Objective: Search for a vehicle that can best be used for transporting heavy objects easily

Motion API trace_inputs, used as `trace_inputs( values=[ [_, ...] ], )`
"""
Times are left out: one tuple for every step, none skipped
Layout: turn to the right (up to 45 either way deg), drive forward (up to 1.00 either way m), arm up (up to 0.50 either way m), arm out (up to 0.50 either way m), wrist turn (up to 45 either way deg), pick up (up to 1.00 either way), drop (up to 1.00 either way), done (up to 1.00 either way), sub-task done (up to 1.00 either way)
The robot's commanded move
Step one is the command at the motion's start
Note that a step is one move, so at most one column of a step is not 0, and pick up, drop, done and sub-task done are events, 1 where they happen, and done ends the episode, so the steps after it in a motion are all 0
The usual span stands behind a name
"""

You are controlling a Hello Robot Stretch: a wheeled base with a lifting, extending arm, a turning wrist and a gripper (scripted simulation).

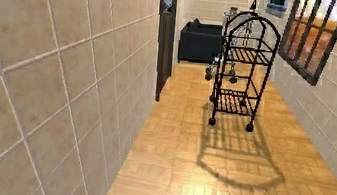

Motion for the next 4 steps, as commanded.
trace_inputs(
  values=[
    [0.0,0.25,0.00,0.00,0.0,0.00,0.00,0.00,0.00],
    [0.0,1.00,0.00,0.00,0.0,0.00,0.00,0.00,0.00],
    [9.0,0.00,0.00,0.00,0.0,0.00,0.00,0.00,0.00],
    [0.0,0.35,0.00,0.00,0.0,0.00,0.00,0.00,0.00]
  ],
)
